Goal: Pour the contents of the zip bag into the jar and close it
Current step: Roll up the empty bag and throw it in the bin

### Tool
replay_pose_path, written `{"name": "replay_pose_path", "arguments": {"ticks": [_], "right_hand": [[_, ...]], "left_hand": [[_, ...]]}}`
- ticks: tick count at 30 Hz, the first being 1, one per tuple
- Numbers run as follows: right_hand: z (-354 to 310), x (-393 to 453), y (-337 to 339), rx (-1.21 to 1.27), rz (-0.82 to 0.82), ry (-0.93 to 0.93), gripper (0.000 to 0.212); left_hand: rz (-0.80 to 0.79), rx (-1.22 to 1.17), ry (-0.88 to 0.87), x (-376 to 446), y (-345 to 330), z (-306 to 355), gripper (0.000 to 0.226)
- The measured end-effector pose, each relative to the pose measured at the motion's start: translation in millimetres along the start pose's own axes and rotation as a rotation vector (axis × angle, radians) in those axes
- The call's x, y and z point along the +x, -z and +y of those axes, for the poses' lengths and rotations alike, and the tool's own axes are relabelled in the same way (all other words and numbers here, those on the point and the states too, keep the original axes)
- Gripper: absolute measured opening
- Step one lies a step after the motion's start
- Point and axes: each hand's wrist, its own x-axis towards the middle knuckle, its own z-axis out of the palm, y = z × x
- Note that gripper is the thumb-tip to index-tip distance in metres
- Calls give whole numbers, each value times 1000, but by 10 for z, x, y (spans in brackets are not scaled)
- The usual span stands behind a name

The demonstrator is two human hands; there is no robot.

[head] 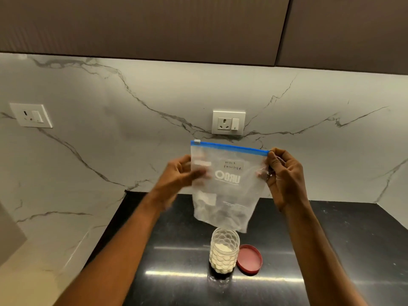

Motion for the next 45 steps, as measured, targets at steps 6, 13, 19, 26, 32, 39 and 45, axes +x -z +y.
{"name": "replay_pose_path", "arguments": {"ticks": [6,13,19,26,32,39,45], "right_hand": [[50,40,110,101,-32,-142,18],[694,-495,216,-536,-398,-297,28],[816,-548,209,-432,-261,-153,31],[756,-401,360,-306,-274,-250,44],[611,-368,355,-322,-535,-356,45],[468,-293,566,-343,-594,-431,46],[724,-421,613,320,-367,-542,89]], "left_hand": [[-17,-72,179,-268,-327,-742,29],[356,-86,143,-283,-569,-861,21],[252,-29,261,-458,-554,-1016,36],[151,-34,224,-455,-311,-966,39],[189,-412,200,-127,-76,-601,81],[99,82,366,117,340,-86,43],[231,71,302,176,264,-171,15]]}}
